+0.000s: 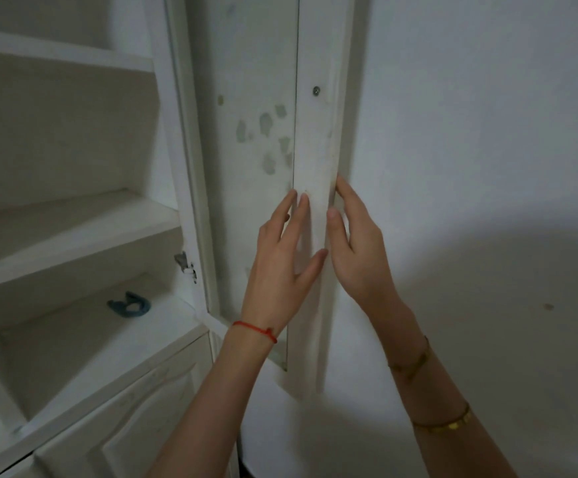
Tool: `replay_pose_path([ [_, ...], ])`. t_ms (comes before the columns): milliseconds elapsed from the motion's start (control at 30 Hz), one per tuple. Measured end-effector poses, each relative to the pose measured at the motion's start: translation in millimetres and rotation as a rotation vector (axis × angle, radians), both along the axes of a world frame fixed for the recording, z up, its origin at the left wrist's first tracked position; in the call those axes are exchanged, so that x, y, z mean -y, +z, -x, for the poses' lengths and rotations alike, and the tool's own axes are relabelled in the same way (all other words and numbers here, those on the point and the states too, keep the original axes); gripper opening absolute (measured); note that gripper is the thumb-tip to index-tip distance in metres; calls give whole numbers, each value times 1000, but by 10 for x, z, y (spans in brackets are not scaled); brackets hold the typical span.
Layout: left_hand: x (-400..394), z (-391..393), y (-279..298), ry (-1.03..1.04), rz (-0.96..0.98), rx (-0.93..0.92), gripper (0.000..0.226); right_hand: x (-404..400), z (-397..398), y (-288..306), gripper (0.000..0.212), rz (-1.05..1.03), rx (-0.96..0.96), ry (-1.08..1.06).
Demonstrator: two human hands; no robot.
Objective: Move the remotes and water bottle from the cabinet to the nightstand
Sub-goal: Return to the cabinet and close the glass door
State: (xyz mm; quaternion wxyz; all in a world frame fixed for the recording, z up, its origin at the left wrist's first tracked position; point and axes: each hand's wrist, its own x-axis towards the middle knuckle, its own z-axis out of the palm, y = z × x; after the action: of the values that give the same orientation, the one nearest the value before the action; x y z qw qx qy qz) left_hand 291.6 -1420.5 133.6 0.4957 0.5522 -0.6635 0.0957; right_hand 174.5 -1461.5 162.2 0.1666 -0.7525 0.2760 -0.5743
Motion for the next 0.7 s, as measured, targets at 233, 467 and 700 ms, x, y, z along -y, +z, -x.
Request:
replay_pose_path([
  [233, -288, -74, -62, -6, 58, -44, 79, -241, -100, -72, 47, 51, -9, 80],
  [467, -728, -211, -118, 112, 108, -109, 82, -540, -339, -108, 48, 158, -66, 244],
  [700, -1156, -551, -106, 235, 184, -135, 73, -788, -750, -108, 48, 250, -77, 419],
])
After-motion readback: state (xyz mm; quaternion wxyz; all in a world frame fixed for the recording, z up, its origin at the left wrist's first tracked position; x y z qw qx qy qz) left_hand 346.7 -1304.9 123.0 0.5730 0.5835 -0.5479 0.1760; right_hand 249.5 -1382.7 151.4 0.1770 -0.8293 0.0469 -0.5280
